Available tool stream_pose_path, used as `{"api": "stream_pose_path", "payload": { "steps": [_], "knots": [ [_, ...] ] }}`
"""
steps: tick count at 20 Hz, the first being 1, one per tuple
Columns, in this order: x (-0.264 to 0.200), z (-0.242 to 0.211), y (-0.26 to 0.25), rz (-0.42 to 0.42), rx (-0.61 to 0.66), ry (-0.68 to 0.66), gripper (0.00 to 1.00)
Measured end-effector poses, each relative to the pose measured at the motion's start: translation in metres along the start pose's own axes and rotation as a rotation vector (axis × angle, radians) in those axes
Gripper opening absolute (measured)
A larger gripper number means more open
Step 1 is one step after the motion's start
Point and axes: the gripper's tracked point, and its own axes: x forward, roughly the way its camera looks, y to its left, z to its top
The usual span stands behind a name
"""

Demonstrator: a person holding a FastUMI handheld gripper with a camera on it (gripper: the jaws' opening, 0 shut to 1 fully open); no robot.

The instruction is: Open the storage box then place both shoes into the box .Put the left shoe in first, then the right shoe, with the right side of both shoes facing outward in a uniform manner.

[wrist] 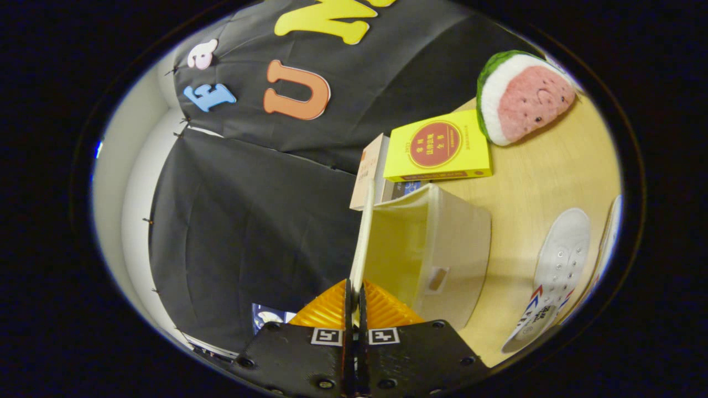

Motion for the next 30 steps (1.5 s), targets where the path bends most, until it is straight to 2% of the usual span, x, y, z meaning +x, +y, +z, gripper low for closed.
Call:
{"api": "stream_pose_path", "payload": {
  "steps": [5, 8, 11, 12, 16, 17, 18, 23, 25, 27, 30],
  "knots": [
    [0.014, 0.009, 0.040, -0.092, -0.047, -0.035, 0.03],
    [0.033, 0.019, 0.065, -0.149, -0.130, -0.063, 0.03],
    [0.063, 0.019, 0.099, -0.156, -0.194, -0.065, 0.03],
    [0.073, 0.017, 0.112, -0.150, -0.211, -0.063, 0.07],
    [0.112, 0.007, 0.157, -0.129, -0.243, -0.041, 0.08],
    [0.125, 0.002, 0.163, -0.140, -0.260, -0.021, 0.18],
    [0.137, -0.004, 0.172, -0.139, -0.274, -0.003, 0.19],
    [0.197, -0.040, 0.213, -0.125, -0.313, 0.082, 0.66],
    [0.214, -0.052, 0.223, -0.115, -0.331, 0.110, 0.74],
    [0.222, -0.054, 0.227, -0.126, -0.358, 0.114, 0.87],
    [0.211, -0.051, 0.221, -0.152, -0.360, 0.099, 0.95]
  ]
}}
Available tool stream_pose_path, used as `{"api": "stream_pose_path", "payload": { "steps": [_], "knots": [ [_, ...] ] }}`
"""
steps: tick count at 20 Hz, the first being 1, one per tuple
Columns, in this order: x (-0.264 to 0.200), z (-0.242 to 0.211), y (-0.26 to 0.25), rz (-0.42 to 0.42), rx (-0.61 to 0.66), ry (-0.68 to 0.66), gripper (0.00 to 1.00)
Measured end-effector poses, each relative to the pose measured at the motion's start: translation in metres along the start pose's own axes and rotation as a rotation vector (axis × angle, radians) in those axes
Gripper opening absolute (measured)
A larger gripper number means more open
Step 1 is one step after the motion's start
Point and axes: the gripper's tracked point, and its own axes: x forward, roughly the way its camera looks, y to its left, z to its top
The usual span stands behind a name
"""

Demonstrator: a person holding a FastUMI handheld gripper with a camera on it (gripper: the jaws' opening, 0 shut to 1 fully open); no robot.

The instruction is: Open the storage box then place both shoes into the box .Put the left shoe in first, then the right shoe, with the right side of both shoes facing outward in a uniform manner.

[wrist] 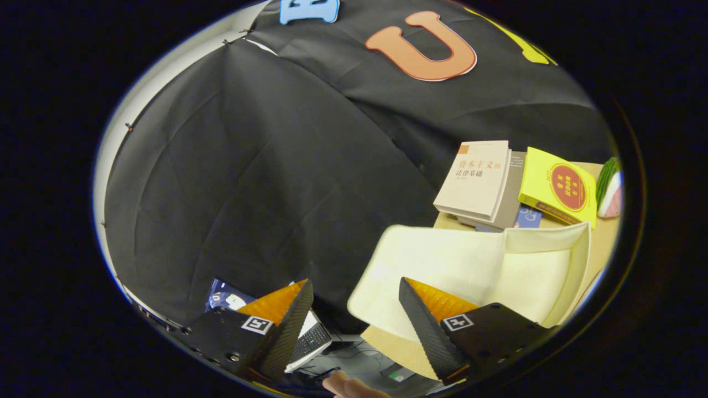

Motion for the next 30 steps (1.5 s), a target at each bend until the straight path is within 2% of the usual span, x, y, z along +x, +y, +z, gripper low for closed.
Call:
{"api": "stream_pose_path", "payload": {
  "steps": [6, 9, 14, 17, 24, 27, 30],
  "knots": [
    [-0.061, -0.006, -0.079, -0.117, 0.041, -0.038, 0.95],
    [-0.098, -0.014, -0.139, -0.209, 0.065, -0.048, 0.95],
    [-0.164, -0.047, -0.233, -0.350, 0.113, -0.044, 0.96],
    [-0.188, -0.073, -0.287, -0.421, 0.139, -0.025, 0.96],
    [-0.200, -0.163, -0.408, -0.639, 0.143, 0.110, 0.94],
    [-0.196, -0.192, -0.441, -0.687, 0.202, 0.161, 0.92],
    [-0.194, -0.216, -0.463, -0.727, 0.194, 0.221, 0.92]
  ]
}}
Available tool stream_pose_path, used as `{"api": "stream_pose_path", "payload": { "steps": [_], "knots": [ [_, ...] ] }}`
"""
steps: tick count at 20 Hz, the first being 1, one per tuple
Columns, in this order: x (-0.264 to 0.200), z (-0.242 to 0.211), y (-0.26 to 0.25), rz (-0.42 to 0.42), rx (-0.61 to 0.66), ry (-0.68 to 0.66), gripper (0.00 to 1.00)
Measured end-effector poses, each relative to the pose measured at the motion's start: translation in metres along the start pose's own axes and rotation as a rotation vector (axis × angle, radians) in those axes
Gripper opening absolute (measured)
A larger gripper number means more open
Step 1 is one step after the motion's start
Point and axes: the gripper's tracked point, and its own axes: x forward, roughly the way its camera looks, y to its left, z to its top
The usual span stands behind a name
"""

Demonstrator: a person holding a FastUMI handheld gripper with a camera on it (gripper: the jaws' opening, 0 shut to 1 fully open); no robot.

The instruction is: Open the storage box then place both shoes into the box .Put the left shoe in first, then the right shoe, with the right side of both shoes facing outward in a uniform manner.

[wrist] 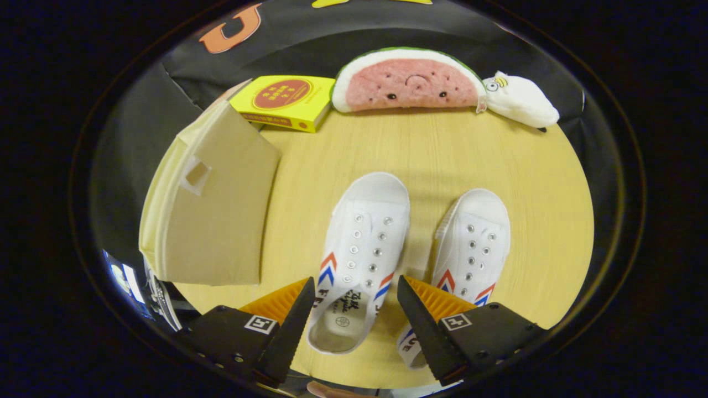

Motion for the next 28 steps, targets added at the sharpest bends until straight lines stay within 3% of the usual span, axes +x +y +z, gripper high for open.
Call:
{"api": "stream_pose_path", "payload": {
  "steps": [3, 6, 10, 11, 16, 19, 24, 28],
  "knots": [
    [0.016, -0.011, -0.014, -0.055, -0.030, 0.031, 0.89],
    [0.018, -0.010, -0.021, -0.066, -0.028, 0.046, 0.69],
    [0.020, -0.011, -0.014, -0.028, 0.002, 0.076, 0.35],
    [0.018, -0.012, -0.013, -0.038, 0.004, 0.088, 0.21],
    [0.024, -0.008, -0.010, 0.014, 0.014, 0.108, 0.17],
    [0.017, -0.008, -0.010, 0.086, 0.122, 0.095, 0.01],
    [-0.012, -0.014, -0.006, 0.170, 0.233, 0.041, 0.00],
    [-0.068, 0.009, 0.015, 0.236, 0.182, -0.080, 0.00]
  ]
}}
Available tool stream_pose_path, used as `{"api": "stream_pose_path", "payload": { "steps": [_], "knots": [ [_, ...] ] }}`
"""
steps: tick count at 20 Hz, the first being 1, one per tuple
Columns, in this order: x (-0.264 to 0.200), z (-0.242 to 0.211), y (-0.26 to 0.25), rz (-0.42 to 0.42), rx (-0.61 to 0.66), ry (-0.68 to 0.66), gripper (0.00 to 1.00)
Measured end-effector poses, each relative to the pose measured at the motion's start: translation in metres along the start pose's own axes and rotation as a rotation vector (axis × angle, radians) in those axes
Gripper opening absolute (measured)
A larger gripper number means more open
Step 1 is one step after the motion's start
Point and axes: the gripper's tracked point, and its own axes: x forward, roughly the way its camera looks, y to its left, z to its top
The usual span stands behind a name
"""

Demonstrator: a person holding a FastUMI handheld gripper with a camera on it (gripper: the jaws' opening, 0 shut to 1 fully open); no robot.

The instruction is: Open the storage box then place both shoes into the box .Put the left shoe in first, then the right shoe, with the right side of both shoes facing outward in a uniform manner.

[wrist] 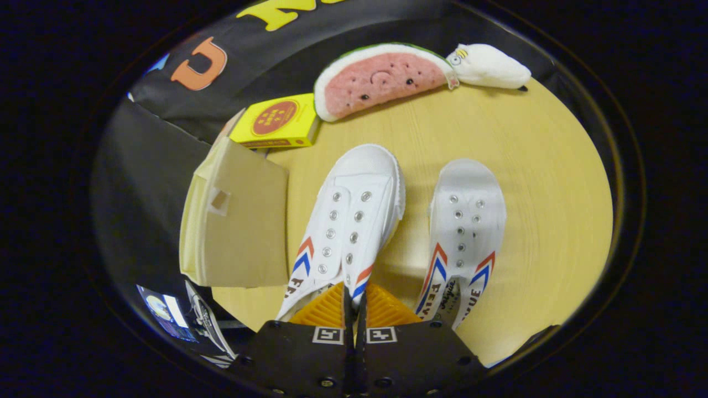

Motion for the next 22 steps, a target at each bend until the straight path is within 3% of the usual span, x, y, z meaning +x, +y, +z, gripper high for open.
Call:
{"api": "stream_pose_path", "payload": {
  "steps": [4, 8, 15, 22],
  "knots": [
    [-0.039, 0.031, 0.064, 0.016, -0.093, -0.073, 0.00],
    [-0.036, 0.056, 0.141, 0.058, -0.147, -0.089, 0.00],
    [0.028, 0.057, 0.237, 0.015, -0.201, -0.103, 0.00],
    [0.095, 0.028, 0.274, -0.039, -0.262, -0.105, 0.00]
  ]
}}
